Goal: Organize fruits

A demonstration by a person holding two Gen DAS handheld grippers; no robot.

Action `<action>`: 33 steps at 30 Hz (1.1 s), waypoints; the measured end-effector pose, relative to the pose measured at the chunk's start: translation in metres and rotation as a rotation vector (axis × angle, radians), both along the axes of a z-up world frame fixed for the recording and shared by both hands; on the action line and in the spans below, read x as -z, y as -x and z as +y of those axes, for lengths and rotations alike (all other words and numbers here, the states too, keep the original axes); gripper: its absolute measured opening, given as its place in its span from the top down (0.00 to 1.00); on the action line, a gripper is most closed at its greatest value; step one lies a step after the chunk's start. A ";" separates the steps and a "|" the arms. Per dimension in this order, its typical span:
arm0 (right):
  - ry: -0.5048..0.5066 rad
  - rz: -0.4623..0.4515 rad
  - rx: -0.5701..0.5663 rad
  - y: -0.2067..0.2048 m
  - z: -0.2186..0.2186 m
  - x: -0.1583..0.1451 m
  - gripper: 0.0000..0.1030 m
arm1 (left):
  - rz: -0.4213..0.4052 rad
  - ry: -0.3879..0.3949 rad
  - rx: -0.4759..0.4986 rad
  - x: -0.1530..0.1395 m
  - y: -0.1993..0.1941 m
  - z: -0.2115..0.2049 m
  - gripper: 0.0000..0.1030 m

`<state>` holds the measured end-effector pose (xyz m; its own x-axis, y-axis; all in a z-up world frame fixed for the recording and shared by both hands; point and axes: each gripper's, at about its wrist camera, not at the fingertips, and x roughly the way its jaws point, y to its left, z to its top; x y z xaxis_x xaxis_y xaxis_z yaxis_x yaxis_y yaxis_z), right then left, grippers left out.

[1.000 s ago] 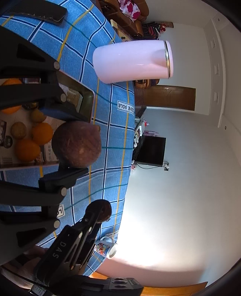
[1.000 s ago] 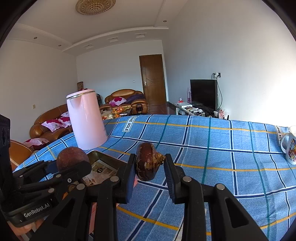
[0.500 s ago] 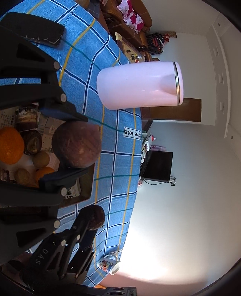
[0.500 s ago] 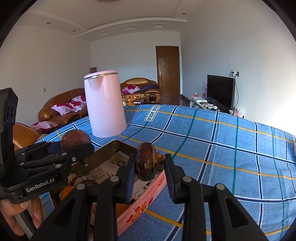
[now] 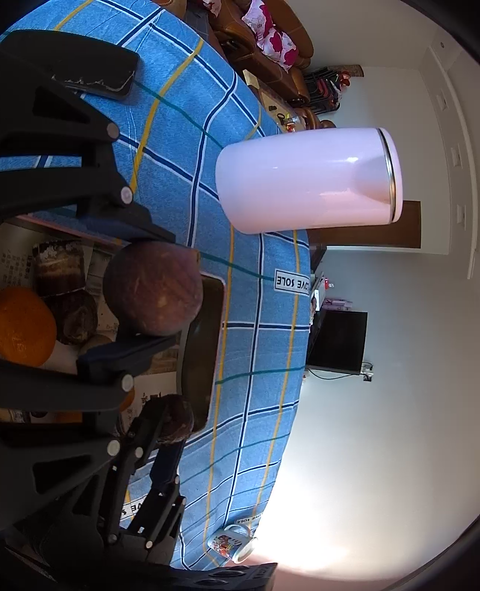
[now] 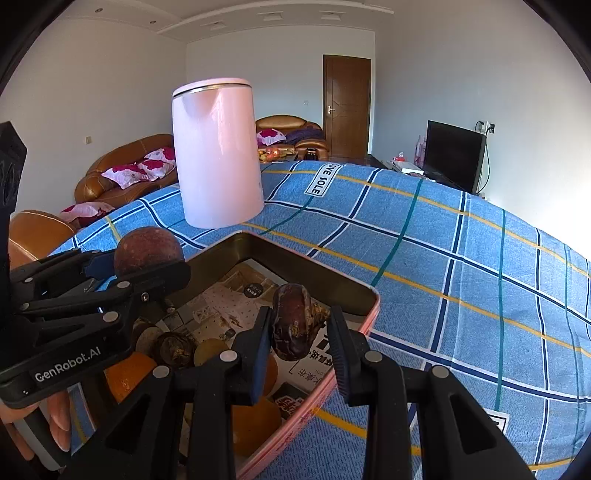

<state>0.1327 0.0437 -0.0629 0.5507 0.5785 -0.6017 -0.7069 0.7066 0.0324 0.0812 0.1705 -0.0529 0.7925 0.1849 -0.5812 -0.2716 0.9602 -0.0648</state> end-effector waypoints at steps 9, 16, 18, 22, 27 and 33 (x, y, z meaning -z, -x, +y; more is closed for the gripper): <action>0.039 0.007 -0.011 0.003 0.006 0.004 0.69 | 0.023 -0.002 -0.001 0.006 -0.002 -0.002 0.50; -0.007 0.007 -0.007 0.009 0.000 -0.001 0.53 | -0.024 -0.028 -0.012 -0.006 0.009 -0.006 0.34; -0.012 0.001 -0.001 0.011 -0.003 -0.002 0.52 | -0.040 -0.027 -0.008 -0.009 0.014 -0.008 0.34; -0.029 0.004 0.018 0.013 -0.014 -0.004 0.48 | -0.078 -0.020 -0.014 -0.014 0.025 -0.010 0.28; -0.074 0.006 0.062 0.019 -0.043 -0.013 0.41 | -0.128 -0.019 -0.010 -0.022 0.043 -0.016 0.26; -0.141 -0.028 0.093 0.037 -0.073 -0.029 0.37 | -0.166 -0.042 0.000 -0.030 0.058 -0.029 0.15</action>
<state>0.0961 -0.0295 -0.0335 0.6209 0.6020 -0.5021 -0.6408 0.7587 0.1173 0.0230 0.1419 -0.0230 0.8770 0.2068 -0.4338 -0.2609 0.9630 -0.0683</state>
